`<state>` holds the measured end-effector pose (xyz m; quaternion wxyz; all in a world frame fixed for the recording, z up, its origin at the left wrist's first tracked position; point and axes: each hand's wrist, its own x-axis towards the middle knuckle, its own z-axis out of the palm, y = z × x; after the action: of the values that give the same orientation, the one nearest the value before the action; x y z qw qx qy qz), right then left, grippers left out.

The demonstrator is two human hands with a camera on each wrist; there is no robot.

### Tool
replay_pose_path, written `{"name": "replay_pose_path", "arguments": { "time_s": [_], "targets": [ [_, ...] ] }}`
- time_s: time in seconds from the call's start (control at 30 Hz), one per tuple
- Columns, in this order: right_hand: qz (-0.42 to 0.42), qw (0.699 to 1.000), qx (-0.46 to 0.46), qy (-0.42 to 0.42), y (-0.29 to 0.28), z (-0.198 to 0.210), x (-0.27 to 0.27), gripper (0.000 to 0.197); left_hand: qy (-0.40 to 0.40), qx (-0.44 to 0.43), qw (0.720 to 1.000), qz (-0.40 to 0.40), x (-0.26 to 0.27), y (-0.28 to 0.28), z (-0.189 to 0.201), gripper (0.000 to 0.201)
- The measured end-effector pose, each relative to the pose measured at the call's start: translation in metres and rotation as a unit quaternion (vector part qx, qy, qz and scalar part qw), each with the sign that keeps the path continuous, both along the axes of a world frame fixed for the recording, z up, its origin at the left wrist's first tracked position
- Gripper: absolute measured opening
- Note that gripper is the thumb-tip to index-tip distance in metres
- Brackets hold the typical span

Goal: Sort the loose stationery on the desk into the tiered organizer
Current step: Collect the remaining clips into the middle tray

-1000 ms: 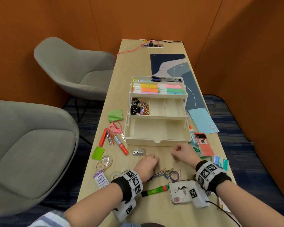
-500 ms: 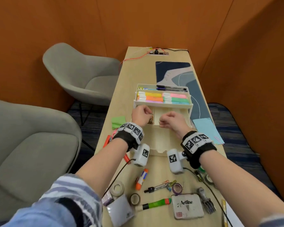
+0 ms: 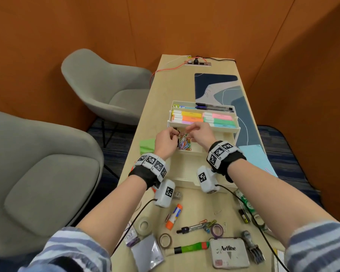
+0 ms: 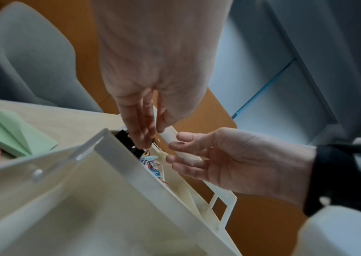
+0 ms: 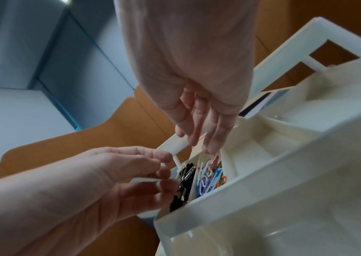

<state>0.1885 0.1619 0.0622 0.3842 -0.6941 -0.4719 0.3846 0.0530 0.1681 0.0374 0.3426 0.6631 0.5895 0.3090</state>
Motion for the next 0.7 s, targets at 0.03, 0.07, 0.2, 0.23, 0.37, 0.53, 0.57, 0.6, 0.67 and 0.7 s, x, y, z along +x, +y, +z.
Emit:
{"name": "replay_pose_path", "arguments": {
  "time_s": [0.03,0.07,0.2,0.23,0.37,0.53,0.57,0.6,0.67,0.7],
  "targets": [
    [0.005,1.000,0.007,-0.008,-0.005,0.004,0.001,0.038,0.013,0.015,1.000,-0.010,-0.003,-0.006,0.003,0.021],
    [0.010,1.000,0.011,-0.010,-0.013,0.007,0.002,0.036,0.027,0.029,0.999,-0.023,-0.007,-0.013,0.005,0.020],
    [0.062,0.998,-0.001,0.030,-0.073,0.005,0.013,0.023,0.064,0.062,0.993,-0.081,-0.027,-0.056,-0.005,0.015],
    [0.098,0.994,-0.025,0.029,-0.094,-0.001,0.017,0.018,0.074,0.060,0.990,-0.103,-0.031,-0.072,-0.011,0.014],
    [0.240,0.946,-0.125,-0.178,-0.168,-0.053,0.044,0.025,0.151,0.033,0.951,-0.266,-0.033,-0.137,-0.049,0.012],
    [0.323,0.862,-0.177,-0.349,-0.216,-0.102,0.071,0.068,0.249,0.065,0.888,-0.382,-0.019,-0.176,-0.078,0.024],
    [0.334,0.856,-0.171,-0.355,-0.220,-0.105,0.072,0.069,0.258,0.073,0.881,-0.390,-0.015,-0.179,-0.082,0.024],
    [0.338,0.851,-0.159,-0.369,-0.223,-0.108,0.073,0.069,0.266,0.079,0.875,-0.397,-0.011,-0.182,-0.084,0.025],
    [0.332,0.846,-0.132,-0.397,-0.224,-0.113,0.074,0.067,0.275,0.083,0.866,-0.409,-0.001,-0.188,-0.088,0.027],
    [0.325,0.846,-0.121,-0.405,-0.224,-0.115,0.074,0.066,0.278,0.079,0.865,-0.409,0.004,-0.190,-0.090,0.028]
  ]
}}
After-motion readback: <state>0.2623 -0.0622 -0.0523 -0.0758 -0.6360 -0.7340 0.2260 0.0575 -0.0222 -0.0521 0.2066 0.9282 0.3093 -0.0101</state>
